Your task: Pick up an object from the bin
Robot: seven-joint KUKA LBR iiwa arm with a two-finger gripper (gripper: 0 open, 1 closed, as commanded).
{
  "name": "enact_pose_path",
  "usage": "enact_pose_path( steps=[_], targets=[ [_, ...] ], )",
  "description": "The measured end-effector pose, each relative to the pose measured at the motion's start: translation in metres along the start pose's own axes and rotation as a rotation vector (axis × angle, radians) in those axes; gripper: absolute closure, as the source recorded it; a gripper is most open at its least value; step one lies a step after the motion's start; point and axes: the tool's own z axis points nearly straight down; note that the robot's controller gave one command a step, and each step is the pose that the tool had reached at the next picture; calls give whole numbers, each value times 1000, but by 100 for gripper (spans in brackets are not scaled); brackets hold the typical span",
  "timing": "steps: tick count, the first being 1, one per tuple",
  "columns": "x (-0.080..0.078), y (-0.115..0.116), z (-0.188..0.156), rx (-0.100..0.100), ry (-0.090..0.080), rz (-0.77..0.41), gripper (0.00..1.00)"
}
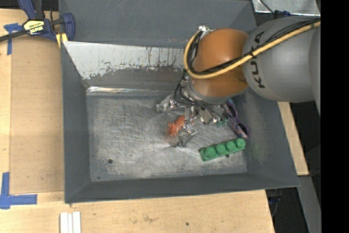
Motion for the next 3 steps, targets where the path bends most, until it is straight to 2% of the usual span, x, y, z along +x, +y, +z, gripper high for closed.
enact_pose_path(
  steps=[1,2,3],
  targets=[
    [1,1,1,-2,3,1,0],
    [-13,-14,16,-1,1,21,0],
    [-12,-110,13,-1,4,10,100]
  ],
)
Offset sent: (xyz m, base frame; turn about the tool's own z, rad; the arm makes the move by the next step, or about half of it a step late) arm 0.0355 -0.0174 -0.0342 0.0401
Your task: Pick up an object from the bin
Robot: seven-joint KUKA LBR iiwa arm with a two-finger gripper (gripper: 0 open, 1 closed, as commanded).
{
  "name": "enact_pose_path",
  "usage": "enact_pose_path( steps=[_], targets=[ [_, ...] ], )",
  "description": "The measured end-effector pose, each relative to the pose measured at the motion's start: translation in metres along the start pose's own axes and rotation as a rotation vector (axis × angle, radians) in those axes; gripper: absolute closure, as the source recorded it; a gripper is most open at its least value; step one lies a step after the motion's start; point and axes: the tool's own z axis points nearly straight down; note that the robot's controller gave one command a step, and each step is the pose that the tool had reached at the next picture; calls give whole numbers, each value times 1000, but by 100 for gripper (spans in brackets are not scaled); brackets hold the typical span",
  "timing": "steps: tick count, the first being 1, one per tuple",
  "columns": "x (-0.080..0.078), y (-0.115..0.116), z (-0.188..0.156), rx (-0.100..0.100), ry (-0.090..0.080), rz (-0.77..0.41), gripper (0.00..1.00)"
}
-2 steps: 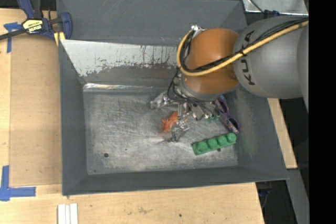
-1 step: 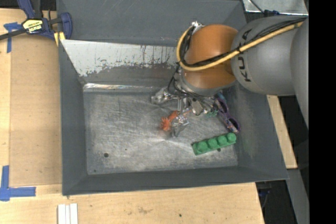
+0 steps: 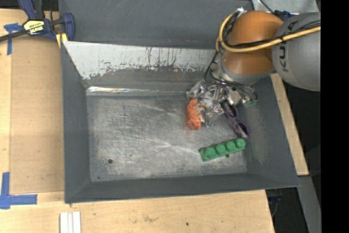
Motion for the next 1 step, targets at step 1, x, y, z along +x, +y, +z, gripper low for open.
enact_pose_path(
  steps=[1],
  targets=[
    [0,0,0,0,0,1,100]
  ],
)
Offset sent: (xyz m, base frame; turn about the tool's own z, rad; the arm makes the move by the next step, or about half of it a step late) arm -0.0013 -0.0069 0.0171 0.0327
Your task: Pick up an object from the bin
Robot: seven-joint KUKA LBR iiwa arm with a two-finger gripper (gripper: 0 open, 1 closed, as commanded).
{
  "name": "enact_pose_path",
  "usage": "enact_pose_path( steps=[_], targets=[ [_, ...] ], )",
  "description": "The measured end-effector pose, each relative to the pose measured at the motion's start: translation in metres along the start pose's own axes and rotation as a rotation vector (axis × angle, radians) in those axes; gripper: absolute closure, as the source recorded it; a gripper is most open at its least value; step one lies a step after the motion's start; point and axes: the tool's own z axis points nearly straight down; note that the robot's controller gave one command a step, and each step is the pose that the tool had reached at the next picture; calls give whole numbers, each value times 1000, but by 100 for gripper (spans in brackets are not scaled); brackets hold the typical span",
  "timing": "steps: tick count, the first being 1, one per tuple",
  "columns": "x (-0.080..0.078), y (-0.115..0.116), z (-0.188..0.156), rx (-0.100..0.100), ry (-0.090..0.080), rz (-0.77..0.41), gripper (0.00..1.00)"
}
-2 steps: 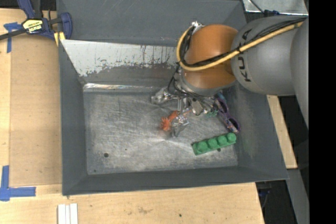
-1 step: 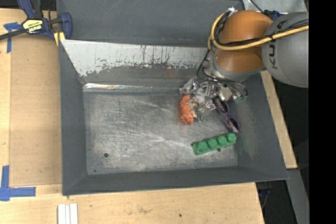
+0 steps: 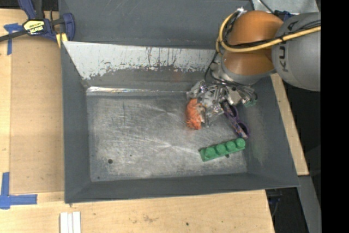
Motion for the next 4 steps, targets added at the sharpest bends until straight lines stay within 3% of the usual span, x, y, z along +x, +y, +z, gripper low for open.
enact_pose_path(
  steps=[1,2,3,4],
  targets=[
    [1,-3,-8,0,-1,14,100],
    [22,2,-59,-4,7,28,100],
    [22,7,-37,5,-10,16,100],
    [35,-6,-59,-6,10,21,100]
  ],
)
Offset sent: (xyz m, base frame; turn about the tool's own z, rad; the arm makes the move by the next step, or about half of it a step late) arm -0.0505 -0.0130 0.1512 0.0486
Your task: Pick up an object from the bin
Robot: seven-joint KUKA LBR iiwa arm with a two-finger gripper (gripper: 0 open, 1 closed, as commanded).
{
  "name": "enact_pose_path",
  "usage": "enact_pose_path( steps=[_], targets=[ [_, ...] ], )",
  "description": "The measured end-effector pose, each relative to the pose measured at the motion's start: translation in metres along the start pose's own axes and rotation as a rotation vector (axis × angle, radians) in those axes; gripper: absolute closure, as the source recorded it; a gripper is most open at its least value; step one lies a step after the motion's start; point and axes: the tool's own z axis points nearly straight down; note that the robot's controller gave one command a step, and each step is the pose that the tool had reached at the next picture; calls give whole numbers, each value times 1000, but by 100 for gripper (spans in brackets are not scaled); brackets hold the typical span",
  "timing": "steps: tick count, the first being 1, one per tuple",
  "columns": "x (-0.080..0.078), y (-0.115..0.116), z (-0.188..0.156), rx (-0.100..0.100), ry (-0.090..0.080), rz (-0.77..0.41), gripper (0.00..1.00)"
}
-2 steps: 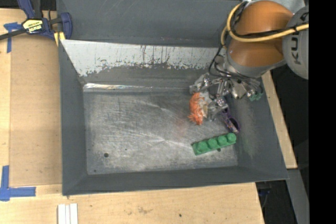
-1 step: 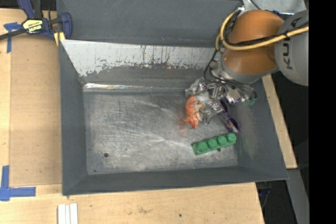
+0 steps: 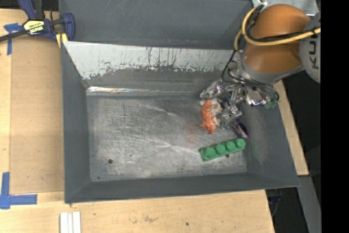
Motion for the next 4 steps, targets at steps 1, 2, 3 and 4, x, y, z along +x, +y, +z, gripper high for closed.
enact_pose_path(
  steps=[1,2,3,4],
  targets=[
    [-9,4,11,14,-24,7,100],
    [-8,7,27,9,-16,6,100],
    [-5,8,35,2,-5,7,100],
    [7,14,42,7,-11,-57,100]
  ],
)
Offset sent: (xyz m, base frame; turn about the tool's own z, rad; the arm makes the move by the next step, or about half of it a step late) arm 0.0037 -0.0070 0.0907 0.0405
